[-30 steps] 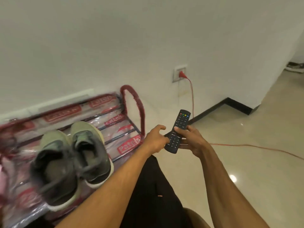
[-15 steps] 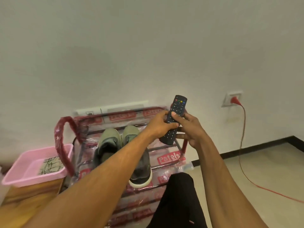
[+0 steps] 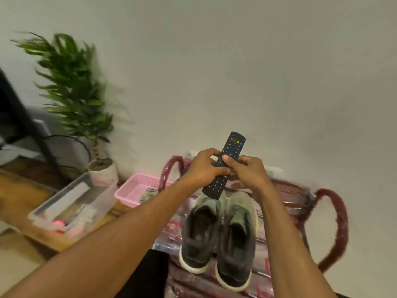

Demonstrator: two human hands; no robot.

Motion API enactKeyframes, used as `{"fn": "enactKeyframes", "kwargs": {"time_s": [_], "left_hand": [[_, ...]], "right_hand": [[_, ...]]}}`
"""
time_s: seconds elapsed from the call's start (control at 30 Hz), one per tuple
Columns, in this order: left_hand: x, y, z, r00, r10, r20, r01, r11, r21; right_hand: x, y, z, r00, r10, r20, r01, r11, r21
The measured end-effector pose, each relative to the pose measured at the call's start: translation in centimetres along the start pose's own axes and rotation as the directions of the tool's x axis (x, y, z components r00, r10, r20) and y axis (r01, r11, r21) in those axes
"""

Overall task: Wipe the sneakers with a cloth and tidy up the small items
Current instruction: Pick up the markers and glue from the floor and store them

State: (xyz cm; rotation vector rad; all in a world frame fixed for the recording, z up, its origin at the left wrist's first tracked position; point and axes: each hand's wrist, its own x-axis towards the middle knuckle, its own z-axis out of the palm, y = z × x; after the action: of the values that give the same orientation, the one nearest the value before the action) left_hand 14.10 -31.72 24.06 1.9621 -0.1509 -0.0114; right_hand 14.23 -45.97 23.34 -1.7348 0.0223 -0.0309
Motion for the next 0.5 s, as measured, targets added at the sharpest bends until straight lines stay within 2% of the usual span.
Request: {"fn": "enactKeyframes", "kwargs": {"time_s": [0.13,0.3,0.5], "left_hand": [[-2.0,-2.0,-6.8,0.986,-0.028,-0.165,0.026,1.0,-0.012],[-5.4,-5.6,-15.7,0.938,-0.107,-0.328,0.105,0.994,-0.026],[-9.4,-11.6,-23.7,0.862,-0.176,-0.476,0.177,0.983,-0.043]], "right_hand": [[0.8,-2.7,6.2,0.988,-0.054,0.143,0.062,0.997,-0.052],[0.5,-4.1,14.3,0.974,-0.078,0.214,0.084,0.996,-0.019],[-0.7,-3.9,24.0,0.934,-0.091,0.346,0.147,0.98,-0.138]]}}
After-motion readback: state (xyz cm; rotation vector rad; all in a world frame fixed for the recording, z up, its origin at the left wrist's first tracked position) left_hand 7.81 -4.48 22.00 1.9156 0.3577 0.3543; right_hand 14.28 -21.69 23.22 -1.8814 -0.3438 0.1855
